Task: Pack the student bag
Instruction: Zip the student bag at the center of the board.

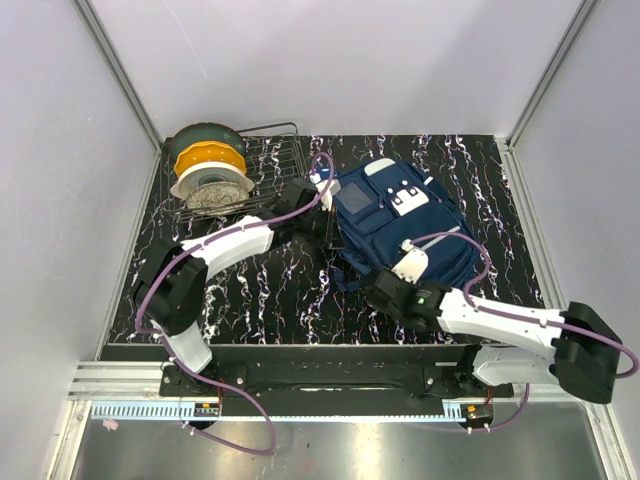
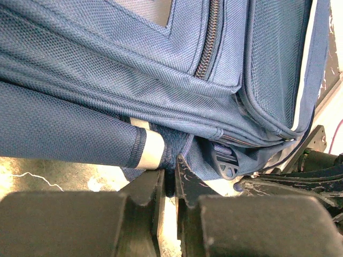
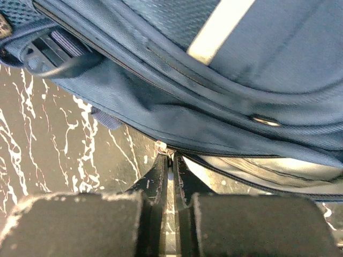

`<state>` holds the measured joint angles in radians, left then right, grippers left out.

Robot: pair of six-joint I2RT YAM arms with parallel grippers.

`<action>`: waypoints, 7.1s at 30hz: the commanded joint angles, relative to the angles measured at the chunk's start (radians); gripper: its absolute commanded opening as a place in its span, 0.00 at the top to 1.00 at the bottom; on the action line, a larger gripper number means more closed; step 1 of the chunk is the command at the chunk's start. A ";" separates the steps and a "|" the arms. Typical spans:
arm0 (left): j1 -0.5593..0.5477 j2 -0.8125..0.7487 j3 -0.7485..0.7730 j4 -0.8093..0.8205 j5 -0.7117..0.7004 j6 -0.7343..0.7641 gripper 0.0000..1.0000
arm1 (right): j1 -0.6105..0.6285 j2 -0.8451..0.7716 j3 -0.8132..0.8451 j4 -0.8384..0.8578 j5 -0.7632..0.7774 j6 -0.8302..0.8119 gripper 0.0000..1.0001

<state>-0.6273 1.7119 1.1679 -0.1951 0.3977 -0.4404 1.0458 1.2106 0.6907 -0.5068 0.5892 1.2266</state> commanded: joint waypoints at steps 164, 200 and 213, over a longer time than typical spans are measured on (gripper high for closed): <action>-0.169 -0.050 -0.146 0.274 -0.190 -0.374 0.94 | -0.059 -0.379 -0.116 0.093 0.010 -0.168 1.00; 0.069 -0.317 -0.252 0.131 0.020 -0.218 0.03 | -0.095 -0.390 -0.161 -0.015 0.049 -0.038 1.00; -0.152 -0.187 -0.343 0.477 -0.088 -0.483 0.06 | -0.095 -0.364 -0.149 0.116 -0.029 -0.131 1.00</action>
<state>-0.7834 1.4364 0.7540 0.0952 0.3428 -0.8494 0.9543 0.8589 0.5285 -0.5045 0.6189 1.1461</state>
